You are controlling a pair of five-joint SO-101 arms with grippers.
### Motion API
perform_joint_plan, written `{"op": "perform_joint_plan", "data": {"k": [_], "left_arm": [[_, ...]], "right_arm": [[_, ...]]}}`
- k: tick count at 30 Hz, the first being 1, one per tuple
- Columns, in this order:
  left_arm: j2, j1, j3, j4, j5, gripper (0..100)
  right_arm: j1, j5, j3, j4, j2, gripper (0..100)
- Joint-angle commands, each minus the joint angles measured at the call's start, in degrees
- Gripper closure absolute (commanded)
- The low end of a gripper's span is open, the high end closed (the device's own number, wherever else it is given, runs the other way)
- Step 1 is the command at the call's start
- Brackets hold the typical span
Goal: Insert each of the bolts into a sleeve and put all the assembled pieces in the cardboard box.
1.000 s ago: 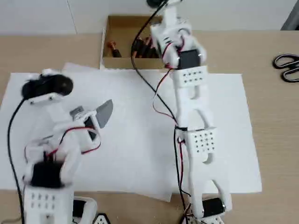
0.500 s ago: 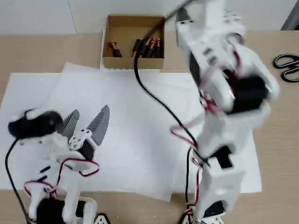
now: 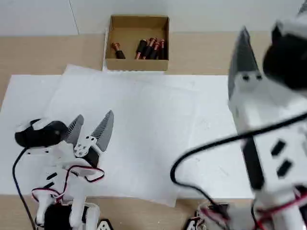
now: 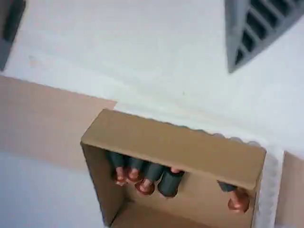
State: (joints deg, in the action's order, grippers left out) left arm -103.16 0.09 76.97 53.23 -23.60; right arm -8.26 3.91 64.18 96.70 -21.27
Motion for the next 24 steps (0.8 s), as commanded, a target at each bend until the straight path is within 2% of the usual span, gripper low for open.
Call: {"op": "perform_joint_plan", "data": {"k": [1, 4, 7, 10, 16, 20, 24], "left_arm": [[-0.44, 0.26, 2.15, -1.58, 0.0, 72], [-0.44, -0.09, 5.49, -4.04, 0.09, 72], [-0.44, -0.09, 9.63, -8.62, 0.09, 72], [-0.44, -0.09, 12.26, -11.43, 0.09, 72], [-0.44, -0.09, 16.4, -11.52, 0.09, 72], [-0.44, 0.09, 16.92, -11.43, 0.09, 72], [-0.44, 0.26, 18.15, -11.43, 0.09, 72]], "right_arm": [[1.27, 0.18, -25.85, -0.04, -14.9, 83.5], [1.27, 0.09, -45.54, -1.71, -25.27, 83.5], [1.45, 0.18, -64.97, -8.04, -34.33, 83.5], [1.45, 0.35, -83.78, -17.45, -42.95, 83.5], [1.54, 0.53, -119.91, -40.04, -60.18, 83.5], [1.36, 0.62, -138.11, -50.07, -72.13, 83.6], [1.45, 0.62, -149.89, -52.79, -82.77, 83.6]]}}
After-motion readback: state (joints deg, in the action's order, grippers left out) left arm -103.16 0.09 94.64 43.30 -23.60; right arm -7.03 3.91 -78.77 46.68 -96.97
